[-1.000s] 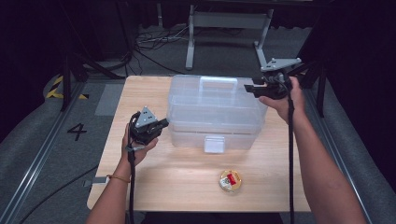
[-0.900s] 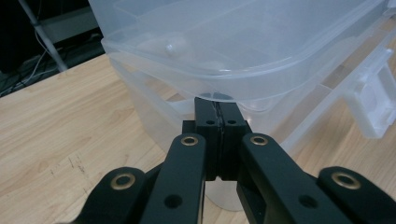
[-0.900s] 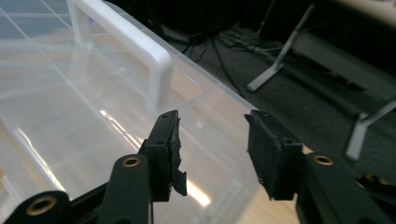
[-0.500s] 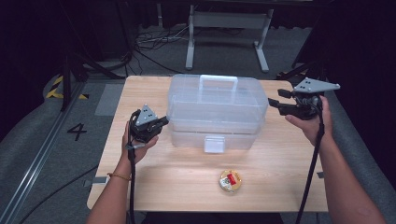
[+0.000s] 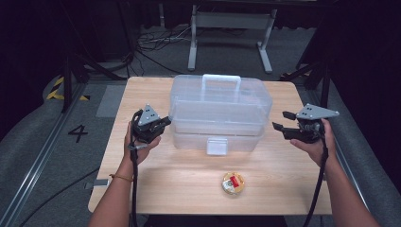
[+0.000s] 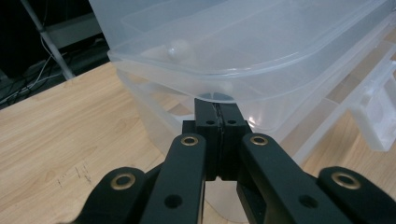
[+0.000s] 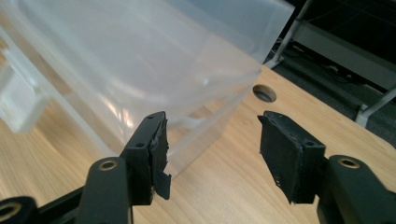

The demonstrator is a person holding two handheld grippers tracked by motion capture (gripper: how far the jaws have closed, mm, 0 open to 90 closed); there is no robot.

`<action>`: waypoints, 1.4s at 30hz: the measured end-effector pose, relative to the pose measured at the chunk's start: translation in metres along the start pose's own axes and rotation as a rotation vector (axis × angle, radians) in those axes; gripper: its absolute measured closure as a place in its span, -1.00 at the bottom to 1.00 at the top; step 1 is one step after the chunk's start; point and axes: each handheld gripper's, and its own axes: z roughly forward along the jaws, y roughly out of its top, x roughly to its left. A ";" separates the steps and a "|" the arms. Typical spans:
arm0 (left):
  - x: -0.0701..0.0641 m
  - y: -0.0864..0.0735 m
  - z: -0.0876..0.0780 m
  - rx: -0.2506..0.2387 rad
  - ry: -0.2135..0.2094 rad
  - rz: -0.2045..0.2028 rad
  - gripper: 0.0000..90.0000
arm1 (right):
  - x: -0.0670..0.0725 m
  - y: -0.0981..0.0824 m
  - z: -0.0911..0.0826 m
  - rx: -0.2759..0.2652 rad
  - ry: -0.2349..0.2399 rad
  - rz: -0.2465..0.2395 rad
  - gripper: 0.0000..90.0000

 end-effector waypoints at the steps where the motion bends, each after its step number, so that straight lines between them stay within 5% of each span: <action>1: 0.000 0.001 0.000 -0.005 -0.001 -0.003 1.00 | 0.002 -0.003 0.002 0.006 0.001 -0.006 -0.09; 7: 0.001 0.005 0.001 -0.019 0.003 -0.005 1.00 | 0.005 -0.009 0.014 0.003 0.017 -0.009 -0.10; 19: 0.000 0.008 0.002 -0.022 -0.001 0.005 1.00 | 0.005 -0.007 0.026 -0.108 -0.007 0.007 0.08; 24: 0.000 0.009 -0.003 -0.036 0.022 0.015 0.91 | 0.009 -0.004 0.027 -0.155 -0.035 -0.032 0.21; 33: -0.008 0.004 -0.010 -0.013 -0.025 0.057 0.83 | 0.011 0.010 0.027 -0.267 -0.142 -0.067 0.49; 42: -0.019 -0.001 -0.016 0.004 -0.073 0.102 0.79 | 0.007 0.020 0.033 -0.295 -0.163 -0.047 0.50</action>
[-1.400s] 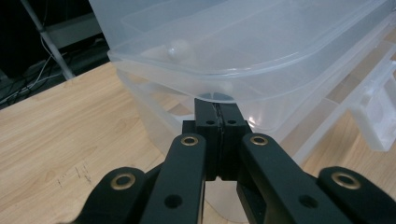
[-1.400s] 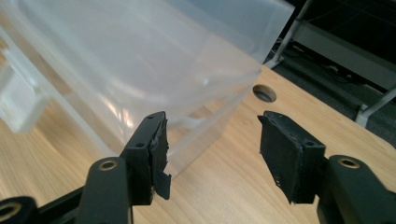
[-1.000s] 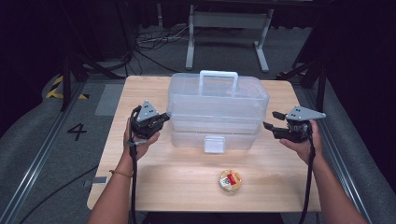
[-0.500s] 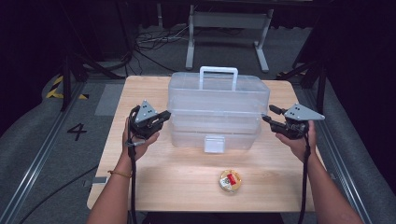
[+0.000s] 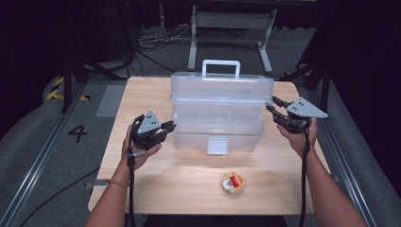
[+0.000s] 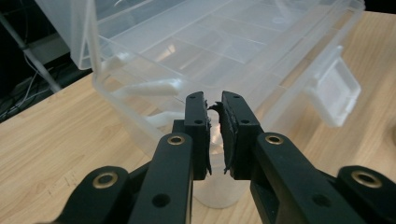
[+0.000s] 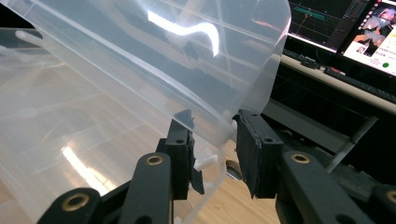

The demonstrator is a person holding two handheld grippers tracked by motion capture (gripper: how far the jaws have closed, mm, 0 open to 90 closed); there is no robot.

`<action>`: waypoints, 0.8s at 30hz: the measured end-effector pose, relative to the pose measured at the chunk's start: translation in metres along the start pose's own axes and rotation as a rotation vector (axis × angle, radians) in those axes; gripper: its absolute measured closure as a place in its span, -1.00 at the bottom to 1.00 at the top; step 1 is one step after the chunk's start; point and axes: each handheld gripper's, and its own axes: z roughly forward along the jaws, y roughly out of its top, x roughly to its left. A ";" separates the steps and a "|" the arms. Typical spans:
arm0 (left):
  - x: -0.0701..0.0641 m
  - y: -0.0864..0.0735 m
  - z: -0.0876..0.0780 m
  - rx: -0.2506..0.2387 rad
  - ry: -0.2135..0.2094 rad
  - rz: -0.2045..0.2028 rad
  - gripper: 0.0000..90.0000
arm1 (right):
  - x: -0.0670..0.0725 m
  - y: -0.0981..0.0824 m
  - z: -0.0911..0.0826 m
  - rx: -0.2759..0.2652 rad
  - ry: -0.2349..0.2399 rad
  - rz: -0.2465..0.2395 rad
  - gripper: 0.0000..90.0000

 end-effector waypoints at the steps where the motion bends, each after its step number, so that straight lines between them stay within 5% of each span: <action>1: -0.002 0.000 0.001 0.007 -0.003 0.006 0.78 | -0.001 0.001 0.001 0.000 -0.006 0.000 0.51; 12: -0.022 0.006 0.019 0.072 -0.053 0.098 0.57 | -0.002 0.011 0.007 0.001 -0.052 0.046 0.57; 24: -0.035 0.023 0.050 0.165 -0.112 0.191 0.38 | -0.003 0.021 0.010 0.024 -0.087 0.036 0.63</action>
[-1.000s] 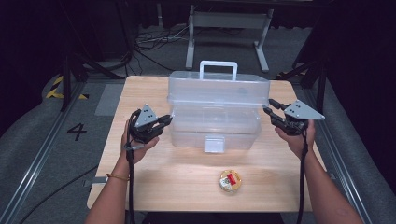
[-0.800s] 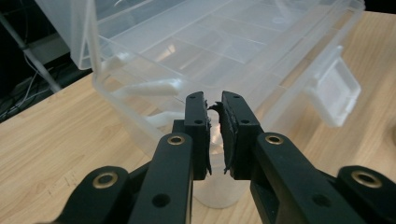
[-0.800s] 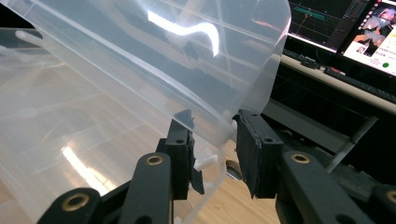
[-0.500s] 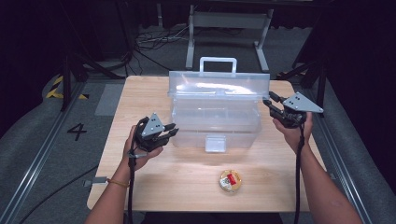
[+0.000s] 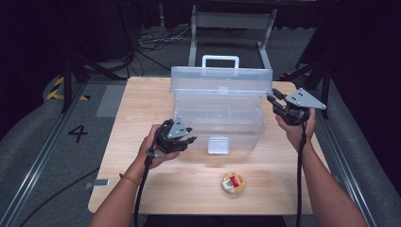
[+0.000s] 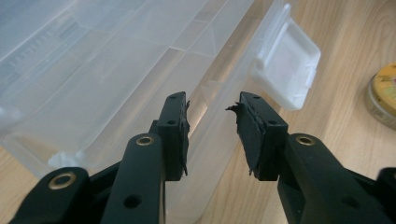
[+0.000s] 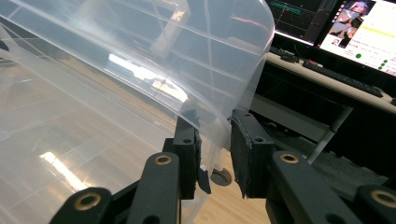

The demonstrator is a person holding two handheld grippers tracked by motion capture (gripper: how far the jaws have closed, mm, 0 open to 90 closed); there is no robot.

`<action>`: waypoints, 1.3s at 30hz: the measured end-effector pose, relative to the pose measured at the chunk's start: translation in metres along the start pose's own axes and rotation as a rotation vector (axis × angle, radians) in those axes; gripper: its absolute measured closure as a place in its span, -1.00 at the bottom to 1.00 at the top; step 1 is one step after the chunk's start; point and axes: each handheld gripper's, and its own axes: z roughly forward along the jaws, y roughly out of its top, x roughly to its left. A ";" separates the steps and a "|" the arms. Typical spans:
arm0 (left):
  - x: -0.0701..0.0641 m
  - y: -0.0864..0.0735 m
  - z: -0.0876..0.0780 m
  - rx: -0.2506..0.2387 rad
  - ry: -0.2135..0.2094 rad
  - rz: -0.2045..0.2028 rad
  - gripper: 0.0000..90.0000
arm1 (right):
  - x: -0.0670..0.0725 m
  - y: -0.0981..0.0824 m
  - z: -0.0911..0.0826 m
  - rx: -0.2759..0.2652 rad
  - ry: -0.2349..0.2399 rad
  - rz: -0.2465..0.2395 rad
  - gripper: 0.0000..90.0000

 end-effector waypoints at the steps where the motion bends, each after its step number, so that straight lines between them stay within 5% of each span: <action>1: -0.001 0.001 0.001 0.002 -0.009 0.000 0.36 | 0.000 0.001 0.001 0.002 -0.005 0.003 0.63; 20: -0.001 0.019 0.030 0.166 -0.044 0.076 0.31 | -0.005 0.017 0.009 0.034 -0.032 0.015 0.67; 27: 0.003 0.017 0.039 0.256 -0.055 0.105 0.54 | -0.007 0.022 0.015 0.033 -0.053 0.048 0.69; 39: 0.013 0.012 0.035 0.183 -0.121 0.087 0.65 | -0.011 0.028 0.031 0.028 -0.102 0.088 0.73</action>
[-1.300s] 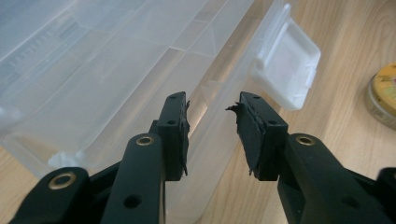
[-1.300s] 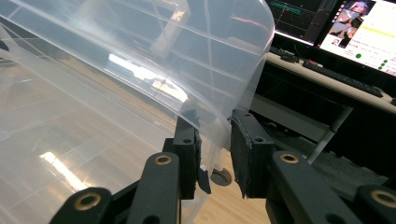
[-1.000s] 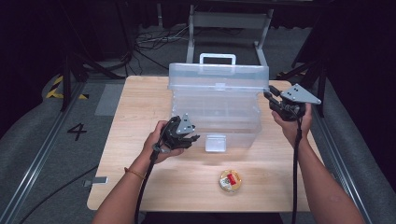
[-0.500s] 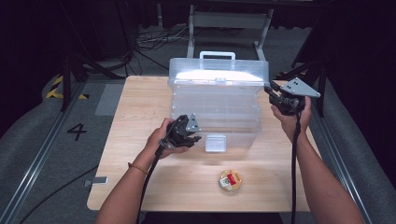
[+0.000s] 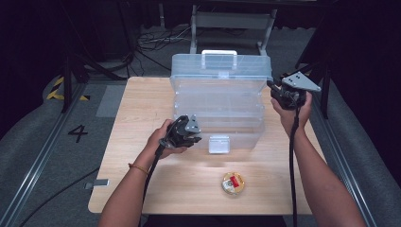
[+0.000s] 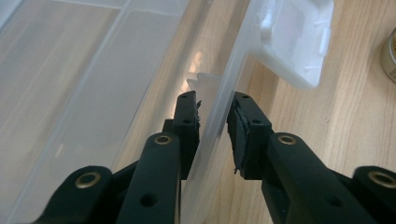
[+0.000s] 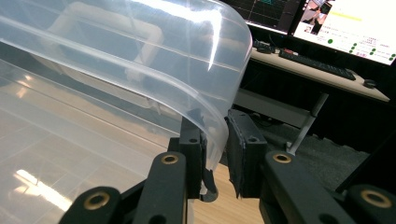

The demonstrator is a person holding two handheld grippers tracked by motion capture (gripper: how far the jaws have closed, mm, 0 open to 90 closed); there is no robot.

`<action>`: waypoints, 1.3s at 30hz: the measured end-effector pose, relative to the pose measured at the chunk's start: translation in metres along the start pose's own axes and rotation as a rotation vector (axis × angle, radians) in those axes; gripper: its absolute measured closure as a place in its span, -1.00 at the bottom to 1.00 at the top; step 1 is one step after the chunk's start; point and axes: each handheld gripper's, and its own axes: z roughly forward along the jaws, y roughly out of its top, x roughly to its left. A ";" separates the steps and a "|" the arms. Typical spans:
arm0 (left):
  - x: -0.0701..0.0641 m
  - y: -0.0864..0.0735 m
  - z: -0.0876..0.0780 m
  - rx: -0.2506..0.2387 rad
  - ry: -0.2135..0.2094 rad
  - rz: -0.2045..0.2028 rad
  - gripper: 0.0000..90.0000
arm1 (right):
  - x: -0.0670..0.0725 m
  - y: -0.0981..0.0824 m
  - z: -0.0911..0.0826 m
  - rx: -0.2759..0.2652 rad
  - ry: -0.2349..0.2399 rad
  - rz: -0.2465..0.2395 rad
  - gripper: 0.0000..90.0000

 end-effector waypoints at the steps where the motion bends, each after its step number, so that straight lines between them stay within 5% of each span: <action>1: 0.000 0.000 0.000 -0.007 -0.004 0.001 0.66 | 0.000 0.000 0.001 0.000 -0.004 -0.002 0.73; 8: 0.004 -0.002 0.000 -0.018 -0.029 0.016 0.72 | 0.001 0.001 0.009 -0.016 -0.028 -0.007 0.77; 18: 0.005 -0.006 -0.005 -0.006 -0.057 0.036 0.77 | 0.010 0.004 0.012 -0.009 -0.097 -0.098 0.87; 23: 0.003 -0.010 -0.011 0.012 -0.079 0.045 0.75 | 0.013 0.005 0.001 -0.005 -0.086 -0.085 0.87; 28: 0.001 -0.016 -0.014 0.011 -0.038 0.031 0.68 | 0.015 0.009 -0.004 0.010 -0.091 -0.077 0.86; 31: 0.001 -0.022 -0.016 -0.020 -0.039 -0.007 0.66 | 0.014 0.013 0.000 0.022 -0.093 -0.056 0.86; 39: 0.002 -0.024 -0.017 -0.042 -0.040 -0.009 0.66 | 0.005 0.022 0.014 0.049 -0.081 -0.073 0.89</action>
